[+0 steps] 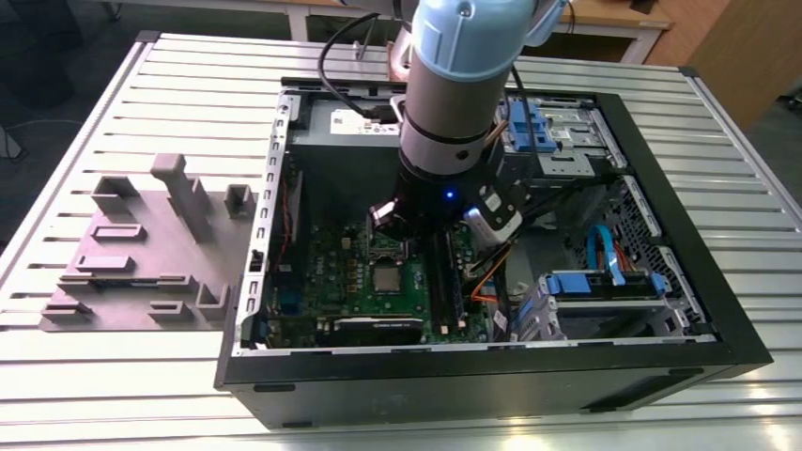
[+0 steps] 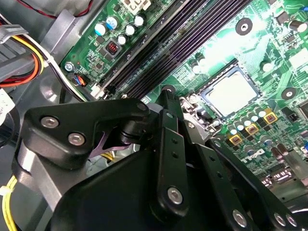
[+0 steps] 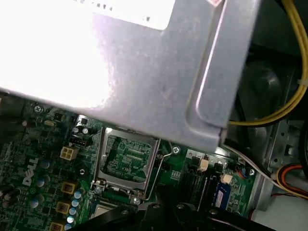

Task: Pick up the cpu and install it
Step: 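Close the cpu cover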

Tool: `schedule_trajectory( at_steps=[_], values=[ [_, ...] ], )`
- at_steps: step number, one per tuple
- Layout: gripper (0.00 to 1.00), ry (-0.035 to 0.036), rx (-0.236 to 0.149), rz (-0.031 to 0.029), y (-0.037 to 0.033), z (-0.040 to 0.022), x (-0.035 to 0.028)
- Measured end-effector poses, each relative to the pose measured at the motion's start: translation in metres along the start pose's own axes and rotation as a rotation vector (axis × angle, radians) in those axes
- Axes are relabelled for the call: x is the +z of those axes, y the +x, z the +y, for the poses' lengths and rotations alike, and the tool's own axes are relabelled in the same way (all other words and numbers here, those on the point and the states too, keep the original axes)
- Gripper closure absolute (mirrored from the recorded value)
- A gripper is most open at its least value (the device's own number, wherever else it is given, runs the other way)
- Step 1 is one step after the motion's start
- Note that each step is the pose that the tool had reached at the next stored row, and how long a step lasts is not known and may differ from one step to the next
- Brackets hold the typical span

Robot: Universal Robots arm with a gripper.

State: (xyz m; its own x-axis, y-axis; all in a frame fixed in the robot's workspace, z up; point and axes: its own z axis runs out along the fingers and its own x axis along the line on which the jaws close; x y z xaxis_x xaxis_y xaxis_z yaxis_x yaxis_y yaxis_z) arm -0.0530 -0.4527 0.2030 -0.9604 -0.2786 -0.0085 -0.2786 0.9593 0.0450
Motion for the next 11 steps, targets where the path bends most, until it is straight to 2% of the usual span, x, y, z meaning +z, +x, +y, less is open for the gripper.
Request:
schedule_trajectory(
  at_steps=[6, 11],
  values=[
    [0.9, -0.0029, 0.0, -0.003, 0.0011, 0.0023, 0.0006],
    [0.9, -0.0029, 0.0, -0.0042, 0.0005, 0.0088, 0.002]
  ],
)
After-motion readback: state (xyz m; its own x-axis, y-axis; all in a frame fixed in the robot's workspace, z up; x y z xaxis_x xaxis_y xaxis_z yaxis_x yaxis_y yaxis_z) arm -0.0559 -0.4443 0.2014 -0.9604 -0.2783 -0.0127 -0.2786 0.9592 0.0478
